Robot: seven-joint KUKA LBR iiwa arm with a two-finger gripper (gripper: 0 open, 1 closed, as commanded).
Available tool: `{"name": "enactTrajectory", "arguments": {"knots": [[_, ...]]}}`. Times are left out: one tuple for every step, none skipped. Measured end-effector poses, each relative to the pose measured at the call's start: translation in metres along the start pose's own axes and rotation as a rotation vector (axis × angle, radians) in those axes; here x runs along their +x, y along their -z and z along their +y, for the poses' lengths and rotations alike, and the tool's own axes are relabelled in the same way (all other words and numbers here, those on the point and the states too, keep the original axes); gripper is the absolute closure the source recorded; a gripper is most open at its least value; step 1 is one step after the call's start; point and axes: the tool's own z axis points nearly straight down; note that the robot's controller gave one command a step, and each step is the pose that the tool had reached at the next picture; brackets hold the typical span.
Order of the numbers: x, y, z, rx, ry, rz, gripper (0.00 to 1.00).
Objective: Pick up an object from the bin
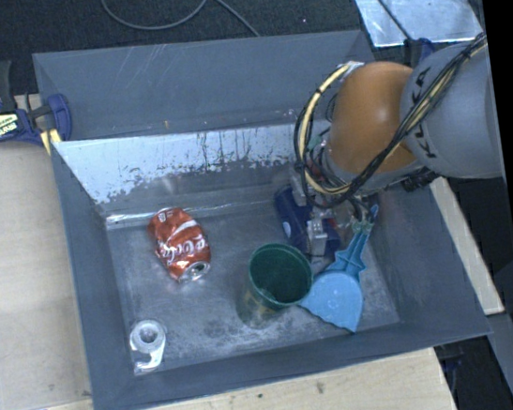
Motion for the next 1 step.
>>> {"name": "enactTrajectory", "arguments": {"knots": [[-0.0001, 0.0003, 0.0001, 0.0, 0.0, 0.0, 1.0]]}}
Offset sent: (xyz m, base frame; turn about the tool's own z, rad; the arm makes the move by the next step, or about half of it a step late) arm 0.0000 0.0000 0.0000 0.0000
